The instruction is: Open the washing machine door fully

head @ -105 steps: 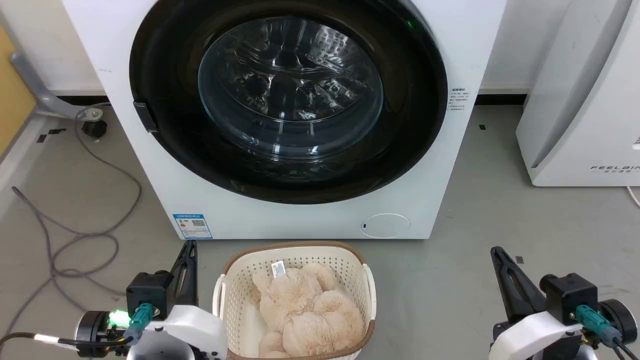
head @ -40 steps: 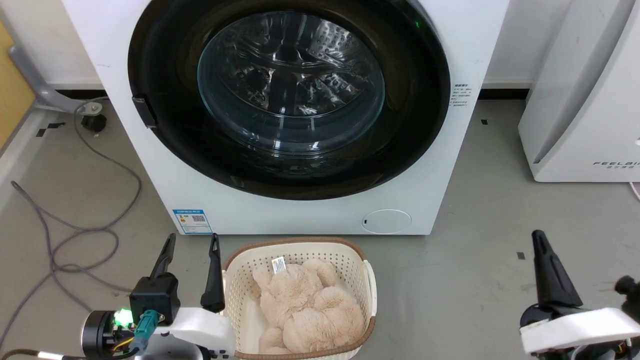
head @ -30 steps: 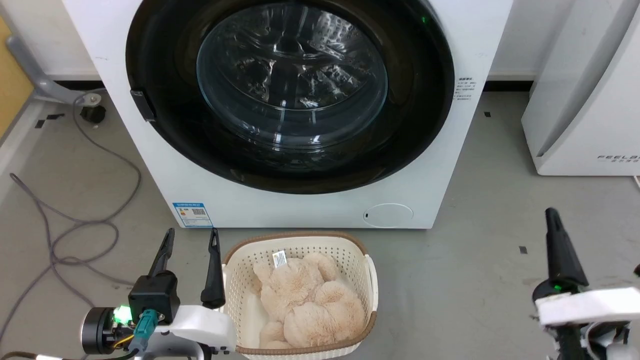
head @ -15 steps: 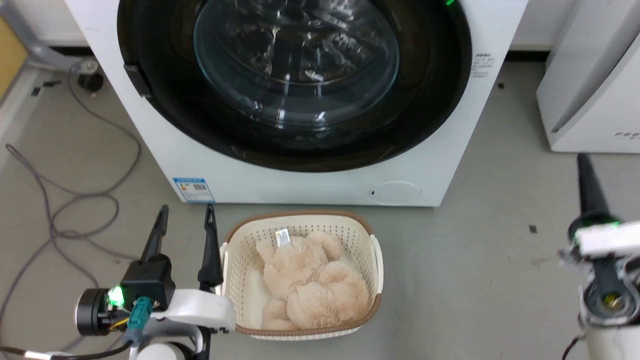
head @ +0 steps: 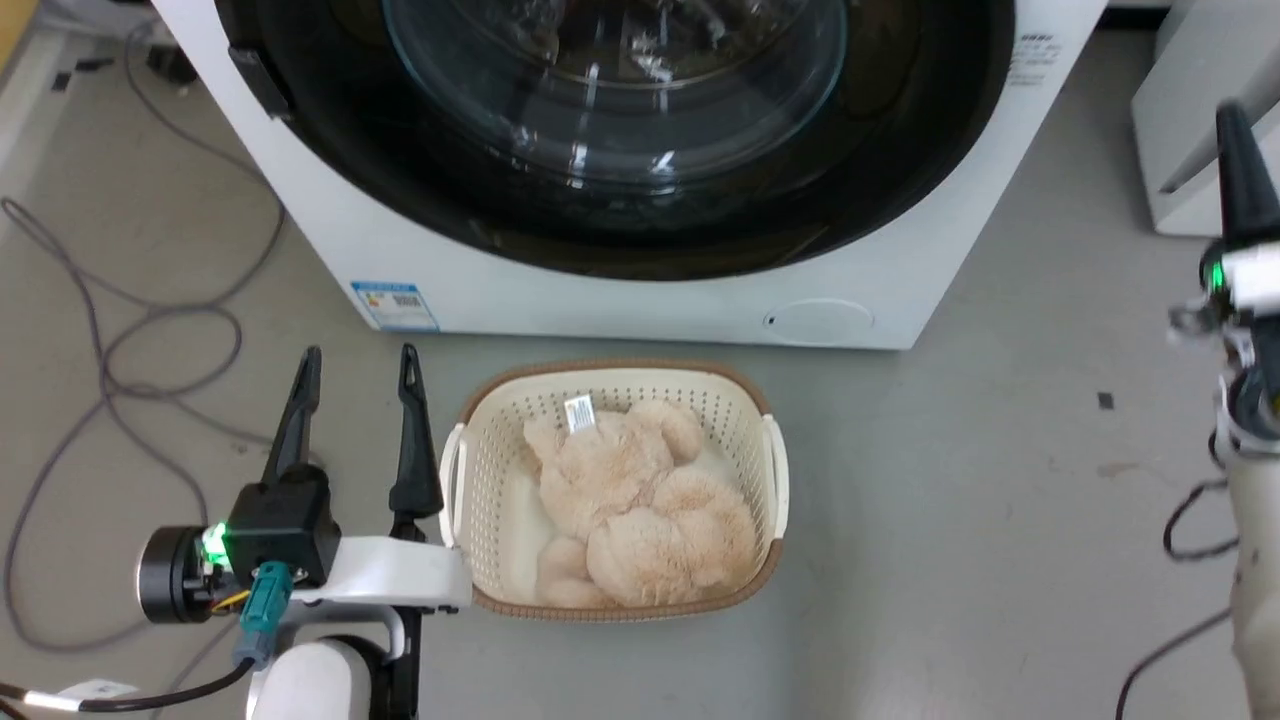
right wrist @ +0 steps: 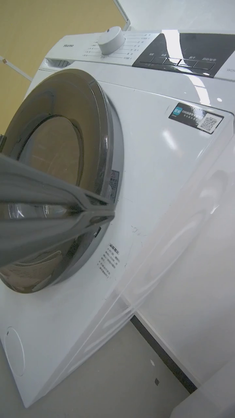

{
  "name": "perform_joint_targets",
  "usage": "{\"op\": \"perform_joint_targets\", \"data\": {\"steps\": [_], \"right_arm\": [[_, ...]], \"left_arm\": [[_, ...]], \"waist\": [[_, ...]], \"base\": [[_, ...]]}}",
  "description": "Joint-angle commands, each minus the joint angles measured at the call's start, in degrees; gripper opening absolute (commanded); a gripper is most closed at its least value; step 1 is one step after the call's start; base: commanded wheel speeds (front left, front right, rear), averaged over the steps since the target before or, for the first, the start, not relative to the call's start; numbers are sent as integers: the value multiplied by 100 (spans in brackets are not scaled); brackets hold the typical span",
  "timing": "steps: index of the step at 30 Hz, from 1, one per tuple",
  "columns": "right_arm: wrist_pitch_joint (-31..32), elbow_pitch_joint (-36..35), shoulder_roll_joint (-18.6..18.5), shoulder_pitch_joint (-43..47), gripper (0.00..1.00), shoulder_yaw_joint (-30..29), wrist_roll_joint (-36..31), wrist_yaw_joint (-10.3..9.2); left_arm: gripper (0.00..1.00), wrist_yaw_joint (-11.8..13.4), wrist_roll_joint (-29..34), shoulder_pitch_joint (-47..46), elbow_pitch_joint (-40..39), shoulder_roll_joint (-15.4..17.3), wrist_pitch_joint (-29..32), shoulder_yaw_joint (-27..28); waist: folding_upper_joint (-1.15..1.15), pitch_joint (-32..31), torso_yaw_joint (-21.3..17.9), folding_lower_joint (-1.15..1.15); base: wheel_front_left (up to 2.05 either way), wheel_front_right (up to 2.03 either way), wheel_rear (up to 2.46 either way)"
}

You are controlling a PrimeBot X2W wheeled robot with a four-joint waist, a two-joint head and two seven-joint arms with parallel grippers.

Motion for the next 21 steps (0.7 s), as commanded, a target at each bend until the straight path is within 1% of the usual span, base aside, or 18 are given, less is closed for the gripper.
{"op": "perform_joint_targets", "data": {"steps": [1,12,21], "right_arm": [[48,183,-80,-306,0,64,161,4],[247,1200,-361,-1698,0,456,550,5],[485,1758,-526,-2504,0,773,910,5]], "left_arm": [[100,34,-22,-120,-33,3,-63,-29],[100,177,-106,-378,-98,3,-194,-147],[100,304,-171,-524,-144,3,-302,-220]], "waist": [[0,109,51,-1],[0,558,246,-1],[0,802,384,-1]], "base": [[0,0,0],[0,0,0],[0,0,0]]}}
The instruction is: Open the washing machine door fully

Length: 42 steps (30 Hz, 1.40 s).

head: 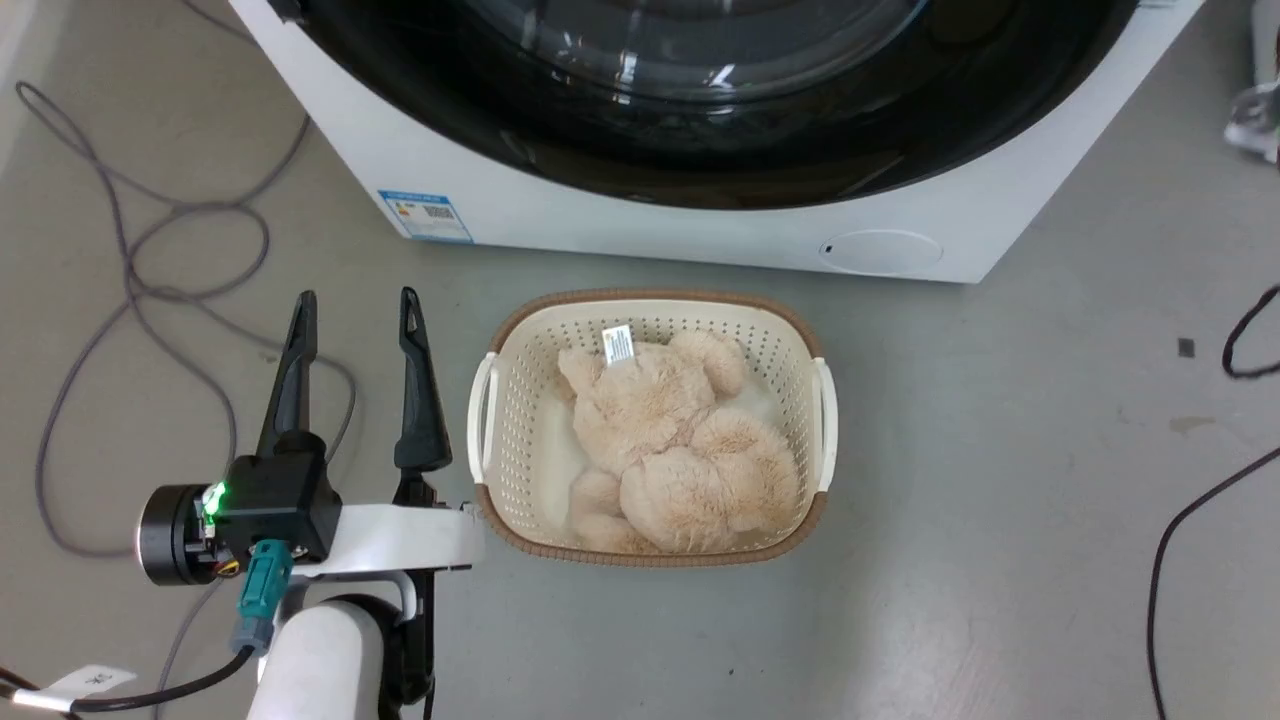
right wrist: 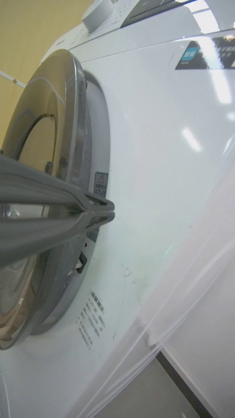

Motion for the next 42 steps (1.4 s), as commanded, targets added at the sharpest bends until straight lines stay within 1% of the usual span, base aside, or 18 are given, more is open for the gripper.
{"op": "perform_joint_targets", "data": {"steps": [1,8,14,21,29,42], "right_arm": [[39,96,-62,-208,0,37,146,5],[353,337,-169,-520,0,401,383,5],[600,568,-236,-835,0,575,751,5],[1278,794,-337,-1094,0,888,1187,6],[1944,633,-340,-796,0,1173,1204,6],[2360,294,-268,-200,0,1429,1271,6]], "left_arm": [[100,52,-25,-133,-41,3,-46,-29],[100,155,-76,-217,-71,4,-130,-98],[100,204,-121,-335,-66,4,-201,-128],[100,281,-167,-382,-47,4,-281,-169],[100,269,-158,-307,-9,4,-281,-151],[100,189,-120,-192,66,4,-281,-85]], "waist": [[0,36,24,0],[0,178,78,0],[0,308,122,0],[0,350,159,0],[0,175,109,0],[0,-84,33,0]], "base": [[0,0,0],[0,0,0],[0,0,0],[0,0,0],[0,0,0],[0,0,0]]}}
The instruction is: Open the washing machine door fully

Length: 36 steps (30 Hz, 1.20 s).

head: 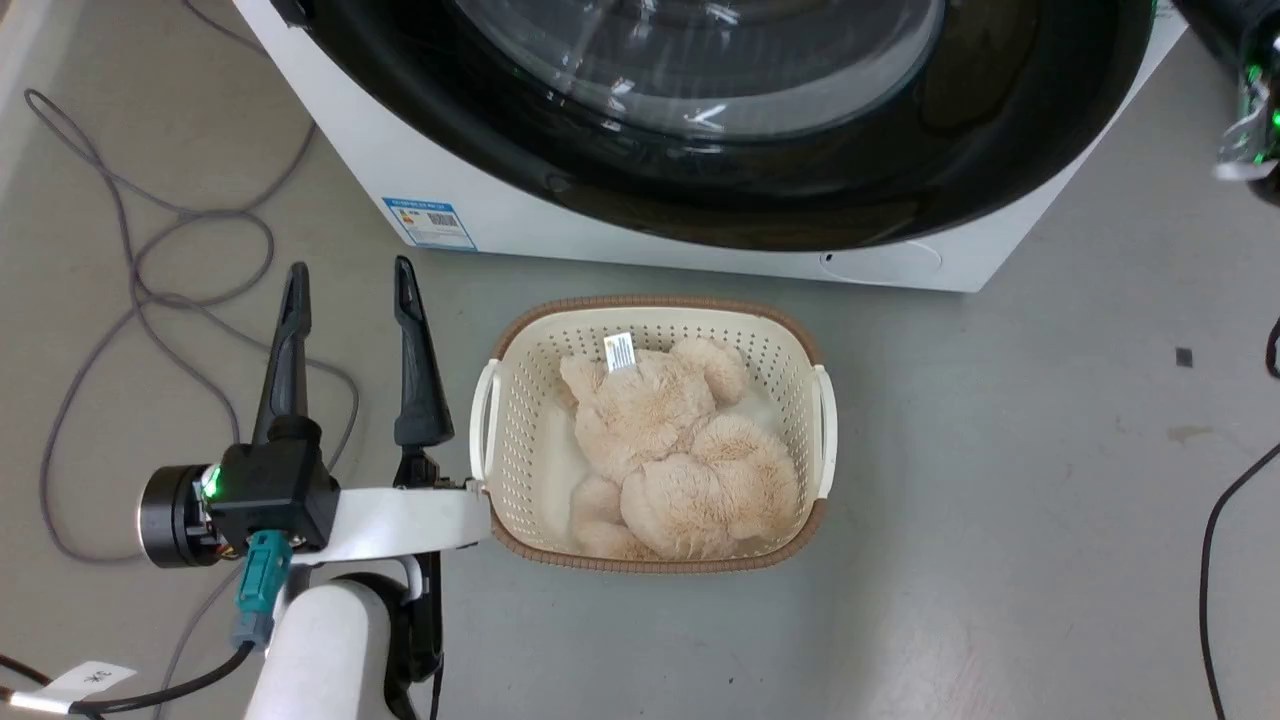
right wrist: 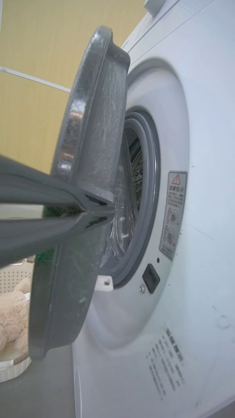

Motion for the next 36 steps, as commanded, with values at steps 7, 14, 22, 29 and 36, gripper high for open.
{"op": "perform_joint_targets", "data": {"steps": [7,14,22,29,36], "right_arm": [[69,-263,333,607,0,182,96,12],[72,-529,439,1114,0,293,131,12],[-63,-907,519,1735,0,365,164,12],[-135,-1551,567,2452,0,434,243,12],[-186,-2229,578,3246,0,511,323,12]], "left_arm": [[100,-68,56,186,72,5,-32,63],[100,-115,97,388,128,5,-32,123],[100,-154,124,608,162,5,-32,174],[100,-171,131,794,184,5,-32,205],[100,-184,136,997,190,5,-32,274]], "waist": [[0,-275,-10,0],[0,-627,-40,0],[0,-986,-91,0],[0,-1292,-97,0],[0,-1510,-138,0]], "base": [[0,0,0],[0,0,0],[0,0,0],[0,0,0],[0,0,0]]}}
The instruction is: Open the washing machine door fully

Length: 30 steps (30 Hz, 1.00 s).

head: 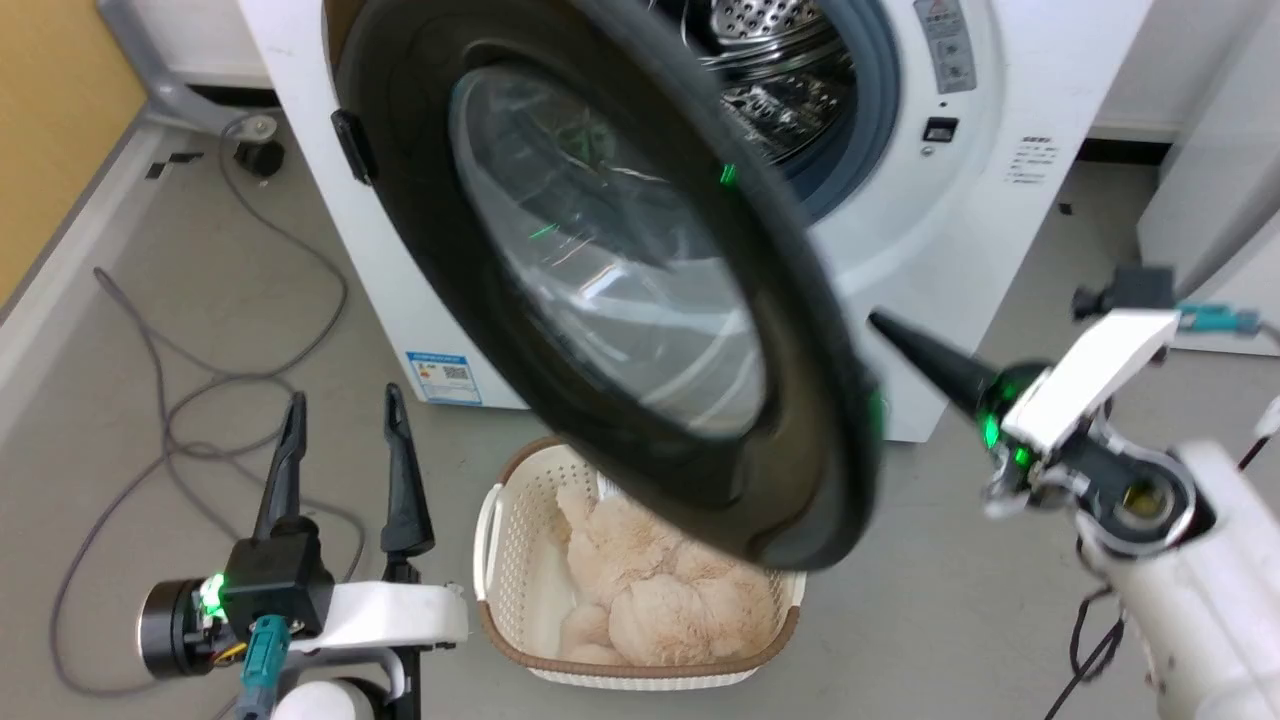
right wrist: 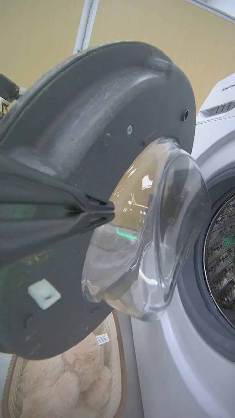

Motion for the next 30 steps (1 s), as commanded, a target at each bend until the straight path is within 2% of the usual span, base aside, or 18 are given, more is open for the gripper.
{"op": "perform_joint_targets", "data": {"steps": [1,13,30], "right_arm": [[18,-131,3,223,0,46,31,37],[65,-1068,272,1105,0,398,87,37],[163,-1825,702,1810,0,944,84,37]], "left_arm": [[100,-14,33,85,3,5,-32,33],[100,-68,62,153,51,5,-32,45],[100,-101,63,281,166,5,-32,46]], "waist": [[0,-37,-24,1],[0,-114,-4,1],[0,-241,47,1]], "base": [[0,0,0],[0,0,0],[0,0,0]]}}
